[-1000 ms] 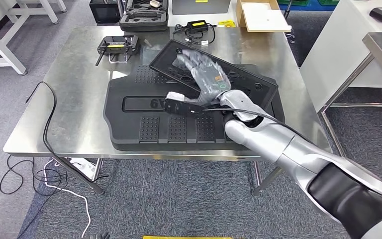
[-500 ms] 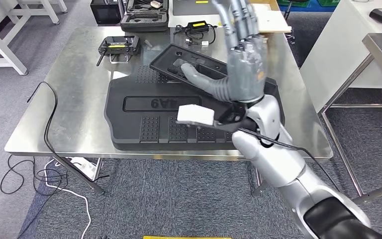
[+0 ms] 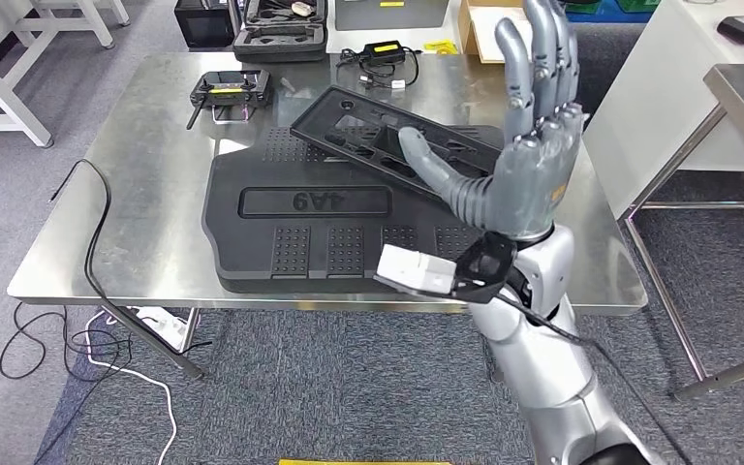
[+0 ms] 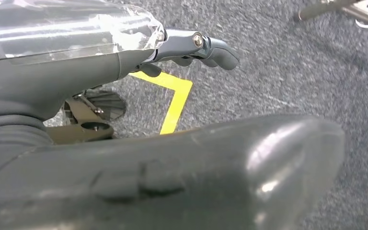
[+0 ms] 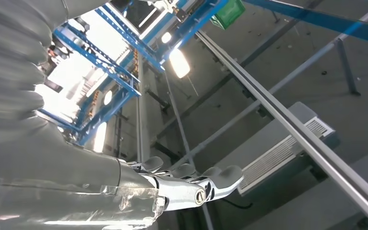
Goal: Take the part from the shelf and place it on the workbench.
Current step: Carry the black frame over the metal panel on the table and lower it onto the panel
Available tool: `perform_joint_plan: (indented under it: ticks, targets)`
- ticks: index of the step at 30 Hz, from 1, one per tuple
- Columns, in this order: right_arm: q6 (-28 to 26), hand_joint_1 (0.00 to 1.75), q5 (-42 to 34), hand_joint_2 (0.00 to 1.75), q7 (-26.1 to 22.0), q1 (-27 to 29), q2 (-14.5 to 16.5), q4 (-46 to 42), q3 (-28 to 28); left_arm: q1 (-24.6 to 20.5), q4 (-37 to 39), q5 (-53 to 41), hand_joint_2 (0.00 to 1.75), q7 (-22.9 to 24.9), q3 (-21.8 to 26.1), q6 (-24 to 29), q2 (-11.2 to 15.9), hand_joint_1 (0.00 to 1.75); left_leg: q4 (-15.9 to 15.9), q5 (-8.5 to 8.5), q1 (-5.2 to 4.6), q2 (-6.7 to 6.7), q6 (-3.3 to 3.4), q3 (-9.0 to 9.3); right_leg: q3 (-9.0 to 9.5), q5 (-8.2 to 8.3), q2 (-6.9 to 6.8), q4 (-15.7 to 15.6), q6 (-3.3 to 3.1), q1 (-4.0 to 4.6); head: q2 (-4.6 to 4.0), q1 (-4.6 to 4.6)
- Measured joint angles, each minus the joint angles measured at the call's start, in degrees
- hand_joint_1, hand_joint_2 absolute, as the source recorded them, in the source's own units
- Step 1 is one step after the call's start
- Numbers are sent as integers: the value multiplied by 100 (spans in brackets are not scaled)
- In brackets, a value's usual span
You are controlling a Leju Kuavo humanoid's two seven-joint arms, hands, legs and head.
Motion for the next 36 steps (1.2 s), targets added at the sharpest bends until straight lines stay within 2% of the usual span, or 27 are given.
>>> perform_joint_plan:
  ticks: [9,18,34,36]
  targets:
    - [2,0,-111,175,-213,854,452,-403,-251,72,7,101,0,-42,42,264,0,0,-1,0,0,1,0,1,2,-1,0,-1,0,1,0,1]
    - [2,0,-194,175,-197,1536,647,-725,-416,135,9,87,0,-50,65,356,-1,0,-1,-2,-1,1,2,0,3,-1,0,-2,0,1,0,1]
    - [2,0,-265,175,-71,1860,773,-906,-508,189,8,108,0,-42,64,456,-2,0,-1,-3,-1,4,3,1,2,-1,1,-2,0,1,0,0]
    - [2,0,-266,175,-83,1894,790,-930,-515,189,8,108,0,-42,64,456,-2,0,8,-6,-25,6,35,2,15,24,-3,-43,34,-19,0,-3]
